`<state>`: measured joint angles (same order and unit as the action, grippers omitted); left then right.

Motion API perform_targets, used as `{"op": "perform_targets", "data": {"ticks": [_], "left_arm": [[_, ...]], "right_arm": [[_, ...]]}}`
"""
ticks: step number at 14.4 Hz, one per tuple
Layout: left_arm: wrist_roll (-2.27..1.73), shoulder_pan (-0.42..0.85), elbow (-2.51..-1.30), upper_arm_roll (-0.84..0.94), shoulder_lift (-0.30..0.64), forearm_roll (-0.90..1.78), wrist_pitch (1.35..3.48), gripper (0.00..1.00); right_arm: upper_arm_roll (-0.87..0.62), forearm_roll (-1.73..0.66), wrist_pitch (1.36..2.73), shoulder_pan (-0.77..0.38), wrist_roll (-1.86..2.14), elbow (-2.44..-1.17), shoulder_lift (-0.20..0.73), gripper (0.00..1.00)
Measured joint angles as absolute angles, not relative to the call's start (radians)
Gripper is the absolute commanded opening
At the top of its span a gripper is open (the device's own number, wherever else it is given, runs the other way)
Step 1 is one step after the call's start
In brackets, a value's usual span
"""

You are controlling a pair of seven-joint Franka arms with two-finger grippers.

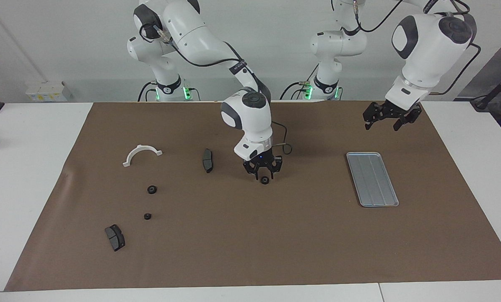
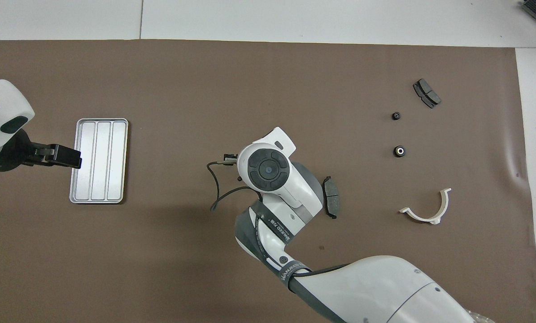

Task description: Place bearing gear from tray to pile

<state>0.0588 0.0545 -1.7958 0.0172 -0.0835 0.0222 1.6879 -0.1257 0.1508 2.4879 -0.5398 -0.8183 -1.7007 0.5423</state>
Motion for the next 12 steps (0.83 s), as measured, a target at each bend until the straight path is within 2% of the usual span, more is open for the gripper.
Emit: {"op": "perform_targets", "data": {"ticks": [3,12], "left_arm": [[0.068,0.055,-1.683,0.018,-0.081,0.022,1.591,1.00],[0.070,0.053,-1.674,0.014,-0.059,0.022,1.574,1.00]], "right_arm": [[-0.124,0.163,2.493,-0.540,-0.819,-1.701,0.557,0.56],[-0.118,0.199,2.515,-0.538,-0.823,-1.708,0.566,0.55]]}}
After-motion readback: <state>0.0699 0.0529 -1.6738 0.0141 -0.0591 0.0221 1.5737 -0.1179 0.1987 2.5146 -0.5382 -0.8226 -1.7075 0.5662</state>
